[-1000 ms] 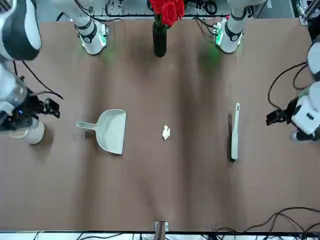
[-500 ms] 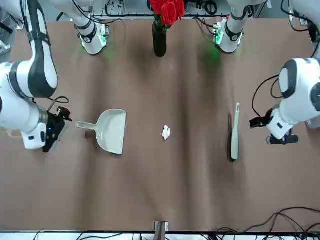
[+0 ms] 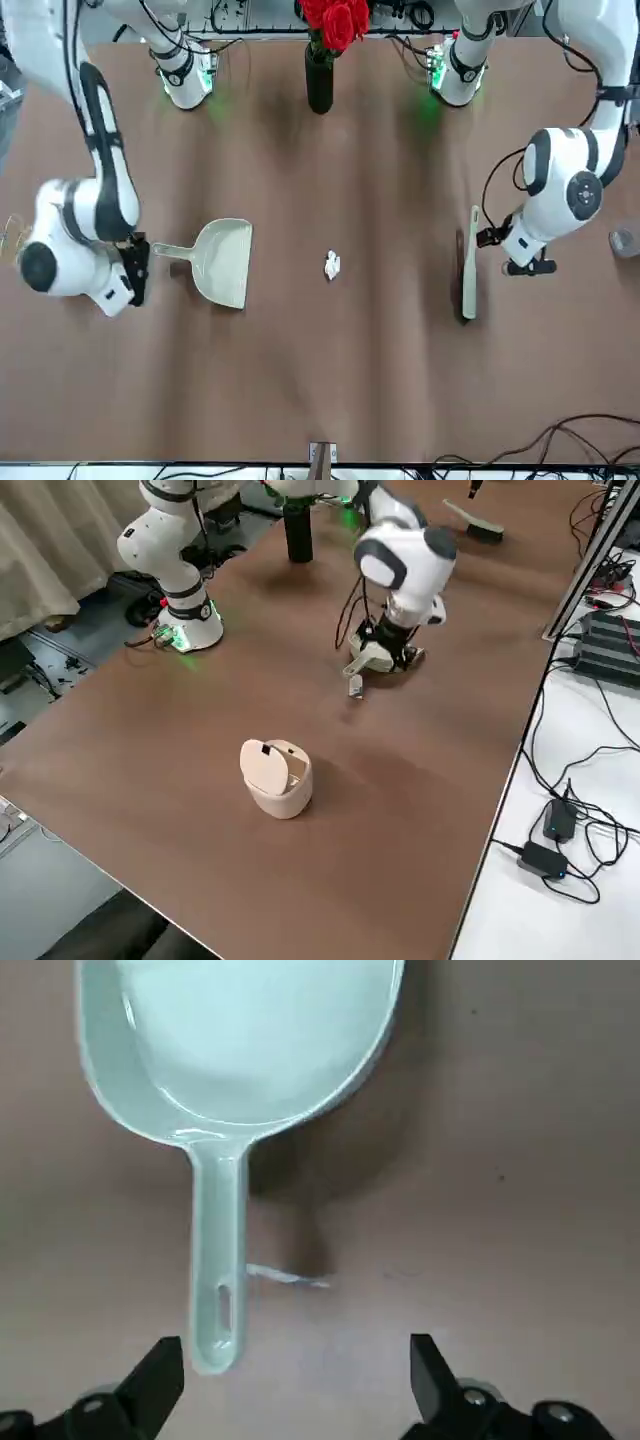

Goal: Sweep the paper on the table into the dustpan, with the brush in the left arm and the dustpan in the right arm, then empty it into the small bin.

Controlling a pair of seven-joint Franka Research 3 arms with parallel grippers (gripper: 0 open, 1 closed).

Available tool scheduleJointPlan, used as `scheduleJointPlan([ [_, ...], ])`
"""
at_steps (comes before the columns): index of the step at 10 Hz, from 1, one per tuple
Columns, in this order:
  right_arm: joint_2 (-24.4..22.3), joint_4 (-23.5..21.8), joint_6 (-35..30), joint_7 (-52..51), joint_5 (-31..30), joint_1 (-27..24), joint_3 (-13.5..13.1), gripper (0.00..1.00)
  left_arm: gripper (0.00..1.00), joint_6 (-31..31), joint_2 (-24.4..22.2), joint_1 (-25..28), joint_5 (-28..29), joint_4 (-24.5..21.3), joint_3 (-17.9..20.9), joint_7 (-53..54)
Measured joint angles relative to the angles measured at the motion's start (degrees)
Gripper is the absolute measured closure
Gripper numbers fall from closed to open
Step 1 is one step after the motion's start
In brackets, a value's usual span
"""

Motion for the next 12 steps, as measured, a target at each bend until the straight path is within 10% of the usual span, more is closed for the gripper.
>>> scheduleJointPlan([
  [10,-0.59,-9.3,2.43,-1.96,0.07,0.03,0.07,0.01,0.32,1.6,0.28,-0.02,2.75,-7.74,-2.08,-1.54],
  [12,-1.87,-10.81,2.43,-1.96,0.14,0.56,0.3,0.05,0.52,1.72,0.53,0.05,2.8,-7.73,-2.07,-1.55],
])
